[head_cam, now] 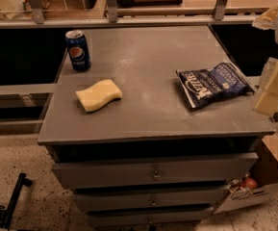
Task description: Move blue chip bag near sponge
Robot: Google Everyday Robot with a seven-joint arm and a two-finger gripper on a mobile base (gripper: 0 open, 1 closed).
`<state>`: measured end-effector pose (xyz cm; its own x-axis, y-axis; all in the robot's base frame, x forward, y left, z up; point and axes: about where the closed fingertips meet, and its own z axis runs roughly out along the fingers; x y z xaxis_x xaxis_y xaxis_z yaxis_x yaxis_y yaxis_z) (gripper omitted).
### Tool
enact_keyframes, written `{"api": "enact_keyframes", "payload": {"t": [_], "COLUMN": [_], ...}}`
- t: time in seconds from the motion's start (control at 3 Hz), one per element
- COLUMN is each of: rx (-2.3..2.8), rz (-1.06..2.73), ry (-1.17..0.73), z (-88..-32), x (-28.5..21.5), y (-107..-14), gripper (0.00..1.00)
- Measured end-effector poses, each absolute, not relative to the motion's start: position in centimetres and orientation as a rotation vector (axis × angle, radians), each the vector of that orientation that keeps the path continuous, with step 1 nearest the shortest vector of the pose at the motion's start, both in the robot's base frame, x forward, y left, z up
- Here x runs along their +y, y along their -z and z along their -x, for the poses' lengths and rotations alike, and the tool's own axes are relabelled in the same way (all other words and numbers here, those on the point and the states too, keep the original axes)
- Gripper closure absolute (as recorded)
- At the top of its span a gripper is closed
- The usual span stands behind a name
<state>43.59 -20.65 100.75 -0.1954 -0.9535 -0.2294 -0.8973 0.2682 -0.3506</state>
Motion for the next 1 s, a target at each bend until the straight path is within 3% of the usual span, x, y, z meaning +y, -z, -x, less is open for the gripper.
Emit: {"api": "enact_keyframes", "payload": {"t": [0.33, 1.0], "rx": [2.147, 2.130], "rz": [1.677, 1.671], "ry": [0.193, 0.109], "z": [-43.6, -48.9], "x": [-20.6, -21.2], "y": [-100.8, -96.3], "gripper": [0.00, 0.00]}}
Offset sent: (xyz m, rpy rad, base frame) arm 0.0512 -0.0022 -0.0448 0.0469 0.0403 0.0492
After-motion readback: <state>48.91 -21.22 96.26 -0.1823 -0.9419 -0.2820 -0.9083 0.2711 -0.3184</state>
